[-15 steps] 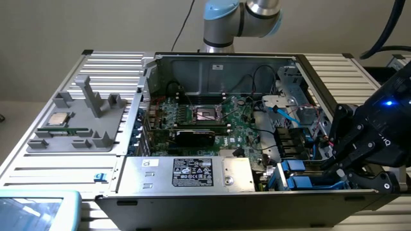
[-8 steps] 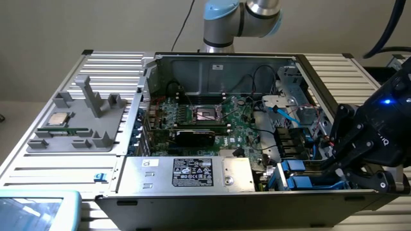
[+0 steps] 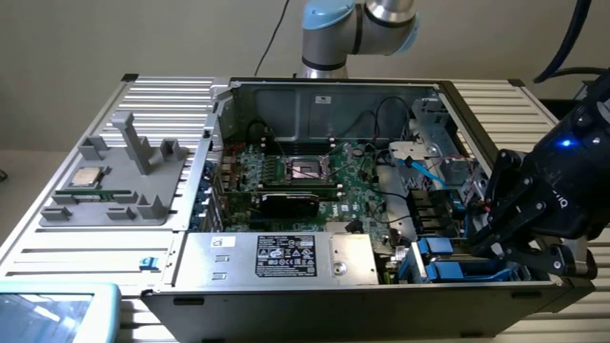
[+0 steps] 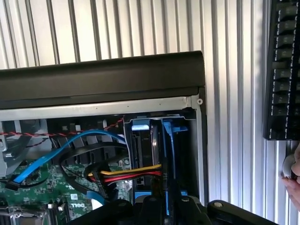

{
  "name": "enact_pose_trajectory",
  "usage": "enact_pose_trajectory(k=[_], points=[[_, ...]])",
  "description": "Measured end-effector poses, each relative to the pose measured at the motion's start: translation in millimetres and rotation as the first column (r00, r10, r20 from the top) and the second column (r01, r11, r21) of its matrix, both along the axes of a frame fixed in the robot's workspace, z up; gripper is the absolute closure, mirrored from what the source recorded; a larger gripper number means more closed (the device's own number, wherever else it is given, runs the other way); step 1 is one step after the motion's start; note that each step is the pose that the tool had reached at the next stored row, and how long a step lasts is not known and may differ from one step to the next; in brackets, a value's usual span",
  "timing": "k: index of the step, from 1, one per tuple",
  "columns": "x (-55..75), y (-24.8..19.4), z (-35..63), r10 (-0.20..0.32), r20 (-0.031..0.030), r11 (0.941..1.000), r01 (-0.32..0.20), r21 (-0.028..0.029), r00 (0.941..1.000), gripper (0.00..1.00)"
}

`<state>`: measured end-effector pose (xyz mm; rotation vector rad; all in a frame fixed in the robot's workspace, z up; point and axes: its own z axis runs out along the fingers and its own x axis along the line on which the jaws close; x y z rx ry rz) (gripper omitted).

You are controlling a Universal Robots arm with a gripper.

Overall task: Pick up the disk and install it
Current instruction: 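Insert the first disk wire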

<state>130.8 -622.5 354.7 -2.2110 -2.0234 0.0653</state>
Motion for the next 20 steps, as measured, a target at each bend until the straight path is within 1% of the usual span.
enact_pose_trajectory(k=[1,3,5,7,10,11,17,20], points=[[0.2,1.9,0.0,0.0,-0.0019,1.0,0.0,-0.0002,1.0,0.84],[0.7,3.9,-0.1,0.0,-0.0034,1.0,0.0,-0.0003,1.0,0.84],[1.7,6.8,0.0,0.0,-0.0066,1.0,0.0,-0.0014,1.0,0.84],[4.2,9.2,0.0,0.0,-0.0125,1.0,0.0,-0.0027,0.9999,0.84],[9.9,11.4,-0.4,0.0,-0.0225,1.0,0.0,-0.0046,0.9997,0.84],[11.3,12.2,-0.3,0.0,-0.0246,1.0,0.0,-0.0055,0.9997,0.84],[13.6,12.6,-0.5,0.005,-0.0253,1.0,-0.005,-0.0071,0.9997,0.84],[13.8,12.5,-1.2,0.032,-0.0253,0.9995,-0.032,-0.0075,0.9992,0.84]])
